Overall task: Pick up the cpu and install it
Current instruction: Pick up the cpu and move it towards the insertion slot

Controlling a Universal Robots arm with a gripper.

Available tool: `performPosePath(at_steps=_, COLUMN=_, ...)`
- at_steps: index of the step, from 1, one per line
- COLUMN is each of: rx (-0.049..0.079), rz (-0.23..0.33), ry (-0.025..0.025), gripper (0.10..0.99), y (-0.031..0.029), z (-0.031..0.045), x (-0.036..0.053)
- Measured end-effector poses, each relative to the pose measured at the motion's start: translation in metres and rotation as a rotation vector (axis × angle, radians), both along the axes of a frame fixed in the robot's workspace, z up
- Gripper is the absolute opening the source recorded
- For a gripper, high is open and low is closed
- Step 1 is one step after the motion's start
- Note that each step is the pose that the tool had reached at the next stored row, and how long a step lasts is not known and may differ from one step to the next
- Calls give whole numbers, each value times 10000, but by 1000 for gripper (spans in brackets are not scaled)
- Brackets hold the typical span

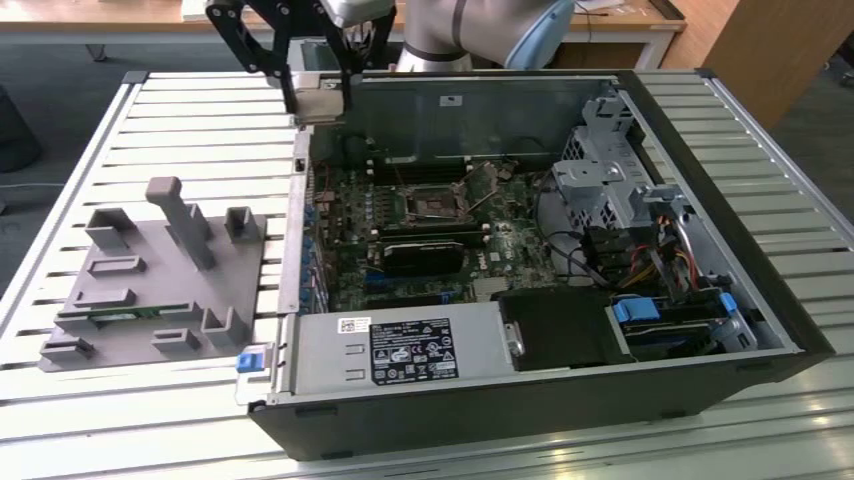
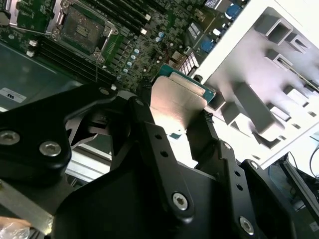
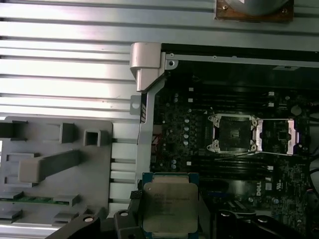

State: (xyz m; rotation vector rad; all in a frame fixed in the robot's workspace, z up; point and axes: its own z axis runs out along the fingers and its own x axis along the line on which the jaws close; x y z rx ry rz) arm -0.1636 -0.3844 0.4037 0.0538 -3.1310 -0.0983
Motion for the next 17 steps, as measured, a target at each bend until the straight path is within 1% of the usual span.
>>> performPosePath(at_steps=7, rx=1, rz=0, ry=-1, gripper=533, y=23, z=0, x=112)
performPosePath(at_steps=11, rx=1, rz=0, ry=-1, gripper=533, y=35, z=-1, x=195)
performPosePath(at_steps=17, rx=-1, rz=1, ry=0, gripper=533, y=91, z=0, x=307)
